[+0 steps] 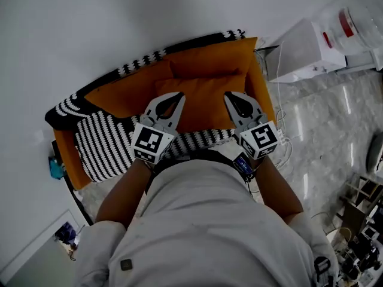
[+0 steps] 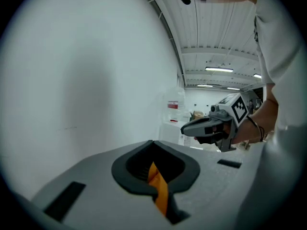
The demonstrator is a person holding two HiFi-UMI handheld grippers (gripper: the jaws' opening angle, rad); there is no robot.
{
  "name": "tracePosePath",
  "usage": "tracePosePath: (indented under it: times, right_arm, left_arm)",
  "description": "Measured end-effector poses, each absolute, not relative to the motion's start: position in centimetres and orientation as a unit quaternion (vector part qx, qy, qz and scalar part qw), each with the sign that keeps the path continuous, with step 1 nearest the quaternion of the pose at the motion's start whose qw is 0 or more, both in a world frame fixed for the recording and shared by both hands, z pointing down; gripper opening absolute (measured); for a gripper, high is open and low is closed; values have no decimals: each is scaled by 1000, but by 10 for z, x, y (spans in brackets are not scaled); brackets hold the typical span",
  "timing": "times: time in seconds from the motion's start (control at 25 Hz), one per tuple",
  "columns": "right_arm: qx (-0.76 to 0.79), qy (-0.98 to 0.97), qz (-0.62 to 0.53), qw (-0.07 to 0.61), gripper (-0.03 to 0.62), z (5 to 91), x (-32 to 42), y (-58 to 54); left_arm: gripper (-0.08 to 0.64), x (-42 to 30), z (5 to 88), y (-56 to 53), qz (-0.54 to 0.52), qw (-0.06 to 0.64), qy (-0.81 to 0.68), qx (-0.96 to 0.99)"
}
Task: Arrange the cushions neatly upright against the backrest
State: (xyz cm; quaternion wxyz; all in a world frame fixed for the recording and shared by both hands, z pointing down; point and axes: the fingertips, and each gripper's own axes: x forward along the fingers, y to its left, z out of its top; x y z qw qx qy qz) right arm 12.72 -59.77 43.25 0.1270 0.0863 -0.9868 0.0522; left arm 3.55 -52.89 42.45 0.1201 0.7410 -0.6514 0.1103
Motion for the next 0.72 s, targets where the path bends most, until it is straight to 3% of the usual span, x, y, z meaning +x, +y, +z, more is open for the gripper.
tracePosePath:
  times: [0.72]
  right_arm:
    - [1, -974, 43, 222, 29, 519, 107, -678]
  left_arm:
    - [9, 14, 517, -619, 212, 163, -618, 740]
